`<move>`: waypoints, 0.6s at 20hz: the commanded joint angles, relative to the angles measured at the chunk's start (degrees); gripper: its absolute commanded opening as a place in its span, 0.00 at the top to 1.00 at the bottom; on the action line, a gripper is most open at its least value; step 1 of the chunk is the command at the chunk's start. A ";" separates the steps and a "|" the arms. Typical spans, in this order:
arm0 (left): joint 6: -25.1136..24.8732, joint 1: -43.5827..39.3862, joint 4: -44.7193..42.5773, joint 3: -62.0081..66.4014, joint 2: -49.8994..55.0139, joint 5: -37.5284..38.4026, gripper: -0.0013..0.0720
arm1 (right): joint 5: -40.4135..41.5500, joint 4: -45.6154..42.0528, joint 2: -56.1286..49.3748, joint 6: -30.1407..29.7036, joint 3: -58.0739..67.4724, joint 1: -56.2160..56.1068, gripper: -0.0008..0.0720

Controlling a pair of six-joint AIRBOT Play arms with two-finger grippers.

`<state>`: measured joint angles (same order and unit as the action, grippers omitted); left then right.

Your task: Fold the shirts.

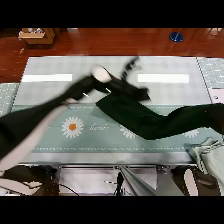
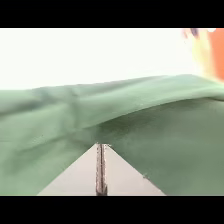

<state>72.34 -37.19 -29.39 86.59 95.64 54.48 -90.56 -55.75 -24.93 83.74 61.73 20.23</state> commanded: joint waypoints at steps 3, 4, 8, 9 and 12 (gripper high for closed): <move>0.85 22.40 -15.10 0.28 -19.56 13.20 0.96 | 8.90 5.25 -7.85 -2.84 -0.09 -2.34 0.95; 0.85 26.36 -15.74 0.28 -22.93 14.69 0.96 | 11.63 5.33 -10.51 -3.02 -0.09 -4.50 0.95; 0.85 39.74 -16.11 0.28 -33.97 17.42 0.96 | 22.93 3.82 -22.43 -2.75 -0.09 -19.04 0.95; 0.85 42.14 -16.11 0.28 -35.95 17.99 0.96 | 26.01 3.56 -25.62 -2.69 -0.09 -23.10 0.95; 0.85 46.69 -16.11 0.26 -39.76 20.15 0.96 | 34.97 3.58 -35.91 -1.86 -0.09 -35.08 0.95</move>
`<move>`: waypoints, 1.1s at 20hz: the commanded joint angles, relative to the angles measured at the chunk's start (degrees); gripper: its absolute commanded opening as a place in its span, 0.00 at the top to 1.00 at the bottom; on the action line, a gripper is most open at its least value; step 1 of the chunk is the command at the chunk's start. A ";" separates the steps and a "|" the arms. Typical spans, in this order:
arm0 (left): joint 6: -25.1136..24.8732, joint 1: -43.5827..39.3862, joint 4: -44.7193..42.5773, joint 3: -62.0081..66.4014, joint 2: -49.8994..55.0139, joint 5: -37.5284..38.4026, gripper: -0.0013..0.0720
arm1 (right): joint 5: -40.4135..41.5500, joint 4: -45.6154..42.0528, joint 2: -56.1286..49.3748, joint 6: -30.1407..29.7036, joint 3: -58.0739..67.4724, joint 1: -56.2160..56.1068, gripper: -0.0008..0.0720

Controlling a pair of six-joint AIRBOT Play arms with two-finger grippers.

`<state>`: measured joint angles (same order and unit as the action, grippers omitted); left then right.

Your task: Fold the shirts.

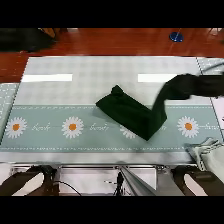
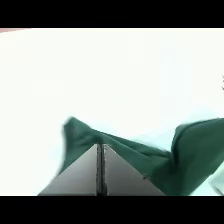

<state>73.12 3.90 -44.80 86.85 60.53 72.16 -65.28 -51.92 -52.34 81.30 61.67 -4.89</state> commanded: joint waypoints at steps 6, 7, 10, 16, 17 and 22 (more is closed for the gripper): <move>0.04 6.78 -0.70 -0.02 -6.01 8.76 0.96 | 26.64 2.01 -25.14 5.14 0.00 -25.11 0.87; 0.02 6.78 -0.70 -0.04 -6.01 9.49 0.96 | 29.77 4.13 -26.69 5.16 0.00 -26.34 0.64; -0.07 6.78 -0.74 -0.66 -6.01 9.97 0.96 | 34.77 8.09 -26.97 5.07 0.13 -26.43 0.33; -0.44 6.80 -4.92 -2.95 -5.68 9.97 0.95 | 19.69 -3.21 -13.20 5.14 0.13 -9.60 0.33; -0.44 6.80 -5.70 -2.95 -5.57 9.97 0.95 | 13.53 -8.96 -9.81 5.31 0.13 -4.94 0.33; -0.44 6.80 -6.49 -2.95 -5.29 9.94 0.89 | -16.00 -32.22 -0.13 -0.31 -3.21 19.50 0.33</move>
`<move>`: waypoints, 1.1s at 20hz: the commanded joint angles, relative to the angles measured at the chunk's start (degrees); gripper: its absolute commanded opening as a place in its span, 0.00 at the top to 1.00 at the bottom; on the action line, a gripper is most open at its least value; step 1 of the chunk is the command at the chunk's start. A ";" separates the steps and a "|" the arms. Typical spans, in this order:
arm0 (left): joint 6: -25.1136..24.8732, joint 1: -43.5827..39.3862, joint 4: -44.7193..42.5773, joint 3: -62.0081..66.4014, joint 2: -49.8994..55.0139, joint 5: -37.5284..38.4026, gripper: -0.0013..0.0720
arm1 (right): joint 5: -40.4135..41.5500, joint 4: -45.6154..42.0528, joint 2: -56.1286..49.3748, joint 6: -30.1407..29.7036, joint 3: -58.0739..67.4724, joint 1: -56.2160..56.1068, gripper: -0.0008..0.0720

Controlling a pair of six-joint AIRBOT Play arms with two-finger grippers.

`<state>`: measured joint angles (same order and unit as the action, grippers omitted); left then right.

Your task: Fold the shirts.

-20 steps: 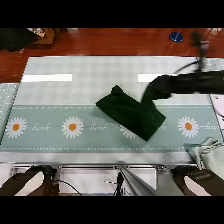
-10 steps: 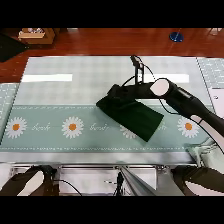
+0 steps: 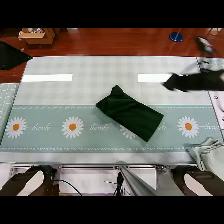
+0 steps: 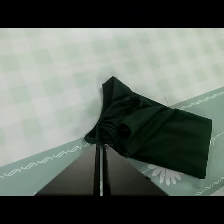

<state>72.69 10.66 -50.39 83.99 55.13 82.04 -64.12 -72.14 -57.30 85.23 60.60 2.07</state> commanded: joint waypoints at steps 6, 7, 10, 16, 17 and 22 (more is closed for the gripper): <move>0.00 0.04 -2.16 -0.09 0.09 0.13 0.89 | -15.69 18.23 8.24 -10.60 -25.11 29.22 0.19; 0.00 0.04 -2.36 -0.09 0.09 0.13 0.88 | -13.77 21.29 8.24 -11.50 -28.94 28.76 0.18; 0.00 0.04 -2.38 -0.09 0.09 0.11 0.62 | -4.90 29.33 8.24 -13.33 -38.01 28.79 0.18; 0.02 0.04 -2.38 -0.09 0.09 0.11 0.62 | 3.37 39.67 6.56 -19.23 -47.21 28.76 0.18; 0.02 0.04 -2.38 -0.09 0.09 0.11 0.62 | 3.63 40.72 5.70 -20.04 -47.28 28.76 0.18; 0.04 0.04 -2.38 -0.09 0.09 0.11 0.62 | 9.44 46.53 0.85 -20.72 -47.28 20.11 0.19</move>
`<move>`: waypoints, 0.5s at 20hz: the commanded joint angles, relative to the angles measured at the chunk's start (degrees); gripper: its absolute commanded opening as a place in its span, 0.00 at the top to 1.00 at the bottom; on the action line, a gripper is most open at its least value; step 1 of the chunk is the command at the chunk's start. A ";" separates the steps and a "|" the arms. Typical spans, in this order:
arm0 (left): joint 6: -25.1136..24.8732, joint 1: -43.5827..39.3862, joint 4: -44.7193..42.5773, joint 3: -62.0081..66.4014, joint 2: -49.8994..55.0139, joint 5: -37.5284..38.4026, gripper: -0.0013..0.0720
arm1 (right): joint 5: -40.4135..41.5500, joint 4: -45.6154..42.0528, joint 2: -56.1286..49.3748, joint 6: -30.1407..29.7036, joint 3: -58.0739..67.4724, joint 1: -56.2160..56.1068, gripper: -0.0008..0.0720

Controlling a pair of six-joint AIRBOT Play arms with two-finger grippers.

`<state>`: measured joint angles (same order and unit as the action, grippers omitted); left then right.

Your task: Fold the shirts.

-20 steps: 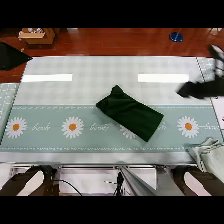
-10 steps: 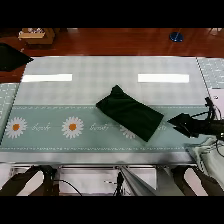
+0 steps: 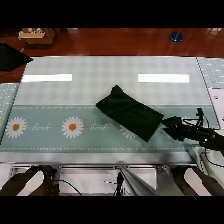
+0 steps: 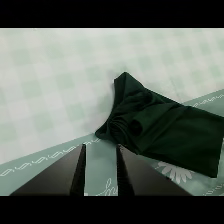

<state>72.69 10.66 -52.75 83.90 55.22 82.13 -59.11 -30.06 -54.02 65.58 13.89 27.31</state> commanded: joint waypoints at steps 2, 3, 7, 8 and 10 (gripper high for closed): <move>0.04 0.04 -0.02 0.00 0.00 0.02 0.62 | 10.71 9.09 -5.25 -0.96 -0.57 -13.97 0.19; 0.04 0.04 -0.02 0.00 0.00 0.02 0.62 | 13.29 12.20 -6.80 -0.96 -0.57 -17.25 0.19; 0.04 0.04 -0.02 0.00 0.00 0.02 0.62 | 17.97 25.59 -13.35 -6.99 -0.26 -26.49 0.86; 0.02 0.04 -0.04 0.00 0.00 0.02 0.62 | 16.68 28.50 -13.73 -9.40 0.24 -26.40 0.95; 0.02 0.11 -0.90 0.00 0.00 0.02 0.62 | 9.90 31.87 -12.22 -16.02 3.43 -24.70 0.96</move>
<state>72.73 10.68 -52.93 83.92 55.22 82.15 -44.84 -7.01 -65.63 57.52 14.90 3.88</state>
